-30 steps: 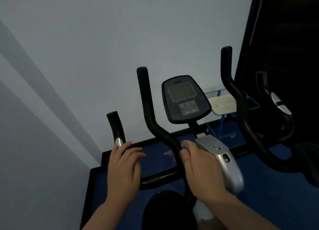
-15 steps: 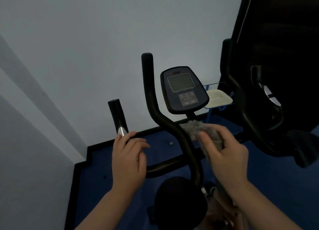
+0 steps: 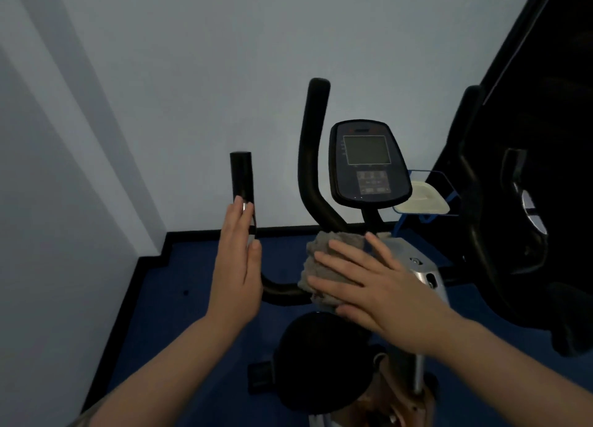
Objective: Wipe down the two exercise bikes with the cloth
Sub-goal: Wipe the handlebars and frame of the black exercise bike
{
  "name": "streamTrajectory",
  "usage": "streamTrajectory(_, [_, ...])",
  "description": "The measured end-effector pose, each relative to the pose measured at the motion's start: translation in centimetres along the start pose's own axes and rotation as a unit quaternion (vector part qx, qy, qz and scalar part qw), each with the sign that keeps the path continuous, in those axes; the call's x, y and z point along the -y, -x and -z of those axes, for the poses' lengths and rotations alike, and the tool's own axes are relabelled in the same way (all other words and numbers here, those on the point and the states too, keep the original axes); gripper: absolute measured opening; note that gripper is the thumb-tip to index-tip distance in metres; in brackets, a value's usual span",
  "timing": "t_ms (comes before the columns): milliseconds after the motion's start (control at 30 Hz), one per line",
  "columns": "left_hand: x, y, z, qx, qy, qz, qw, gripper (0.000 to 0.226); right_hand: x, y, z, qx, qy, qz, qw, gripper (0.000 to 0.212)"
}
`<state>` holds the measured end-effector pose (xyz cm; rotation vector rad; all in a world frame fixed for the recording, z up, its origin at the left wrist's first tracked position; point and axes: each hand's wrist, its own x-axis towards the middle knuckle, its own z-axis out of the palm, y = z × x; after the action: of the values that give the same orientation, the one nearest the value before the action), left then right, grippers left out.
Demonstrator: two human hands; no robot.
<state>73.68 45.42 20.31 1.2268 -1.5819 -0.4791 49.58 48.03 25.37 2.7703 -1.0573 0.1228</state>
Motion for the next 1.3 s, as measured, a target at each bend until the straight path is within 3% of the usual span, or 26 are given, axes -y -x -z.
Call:
streamTrajectory(200, [-0.4, 0.1, -0.1, -0.005, -0.019, 0.01, 1.0, 0.051, 0.8, -4.5, 0.2, 0.082, -0.006, 0.039, 0.996, 0.054])
streamTrajectory(400, [-0.6, 0.1, 0.4, 0.017, -0.024, 0.014, 0.999, 0.052, -1.3, -2.7, 0.9, 0.067, 0.067, 0.082, 0.992, 0.062])
streamTrajectory(500, [-0.7, 0.1, 0.7, 0.033, -0.035, 0.018, 0.999, 0.052, -0.4, -4.0, 0.4, 0.104, 0.083, 0.064, 0.989, 0.062])
streamTrajectory(633, [-0.7, 0.1, 1.4, 0.065, -0.049, 0.018, 0.997, 0.053, 1.9, -7.5, -0.2, 0.126, -0.005, 0.043, 0.991, 0.046])
streamTrajectory(767, [0.3, -0.4, 3.6, 0.119, -0.153, -0.036, 0.98, 0.054, 0.2, -8.0, 0.4, 0.189, -0.122, 0.065, 0.972, 0.031])
streamTrajectory(900, [1.0, -0.5, 4.0, 0.134, -0.172, -0.061, 0.974, 0.053, -0.4, -5.8, 0.3, 0.148, -0.014, 0.091, 0.985, 0.046])
streamTrajectory(967, [1.1, -0.3, 3.4, 0.124, -0.149, -0.051, 0.98, 0.054, 0.7, -6.7, 0.1, 0.163, 0.01, 0.084, 0.983, 0.046])
streamTrajectory(1067, [1.3, -0.4, 3.2, 0.12, -0.127, -0.042, 0.984, 0.053, 1.6, -9.4, 0.6, 0.275, -0.136, 0.022, 0.952, 0.038])
streamTrajectory(1133, [1.5, -0.4, 3.4, 0.129, -0.126, -0.051, 0.982, 0.052, 1.4, -9.8, 0.8, 0.304, -0.199, 0.002, 0.932, 0.034])
streamTrajectory(1300, [1.6, -0.4, 3.5, 0.135, -0.116, -0.052, 0.983, 0.053, 0.2, -7.6, 1.1, 0.247, -0.083, 0.053, 0.964, 0.039])
